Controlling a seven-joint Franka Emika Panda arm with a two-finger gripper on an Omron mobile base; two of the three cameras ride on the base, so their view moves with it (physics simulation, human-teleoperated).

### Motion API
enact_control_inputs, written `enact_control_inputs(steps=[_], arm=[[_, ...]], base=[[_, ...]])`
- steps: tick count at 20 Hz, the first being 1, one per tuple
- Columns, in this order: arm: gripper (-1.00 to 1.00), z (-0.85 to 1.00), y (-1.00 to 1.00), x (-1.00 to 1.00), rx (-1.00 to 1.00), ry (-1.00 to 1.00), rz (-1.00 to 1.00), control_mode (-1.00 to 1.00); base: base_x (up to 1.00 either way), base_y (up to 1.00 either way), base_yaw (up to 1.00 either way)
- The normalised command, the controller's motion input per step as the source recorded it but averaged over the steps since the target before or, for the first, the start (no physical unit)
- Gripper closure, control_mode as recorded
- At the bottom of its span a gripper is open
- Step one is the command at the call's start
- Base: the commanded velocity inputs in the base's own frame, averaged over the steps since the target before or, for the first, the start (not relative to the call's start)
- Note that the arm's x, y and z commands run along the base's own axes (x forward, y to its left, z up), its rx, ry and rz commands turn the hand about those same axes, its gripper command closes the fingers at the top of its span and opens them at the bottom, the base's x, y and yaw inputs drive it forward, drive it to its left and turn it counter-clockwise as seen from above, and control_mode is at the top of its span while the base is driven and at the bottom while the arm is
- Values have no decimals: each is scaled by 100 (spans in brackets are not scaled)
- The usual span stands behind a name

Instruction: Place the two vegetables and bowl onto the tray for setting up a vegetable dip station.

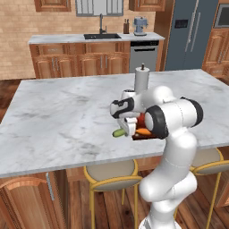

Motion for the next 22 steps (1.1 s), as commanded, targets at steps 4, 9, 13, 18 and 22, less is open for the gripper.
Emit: enact_control_inputs(steps=[4,9,13,18,22], arm=[[100,0,-28,-9,0,3,-18,-100],[100,0,-31,-7,0,5,-16,-100],[100,0,-31,-1,0,6,-14,-100],[100,0,-32,0,0,6,-11,-100],[100,0,-31,0,0,1,-5,-100]], base=[[0,0,0],[0,0,0],[0,0,0],[0,0,0],[0,0,0]])
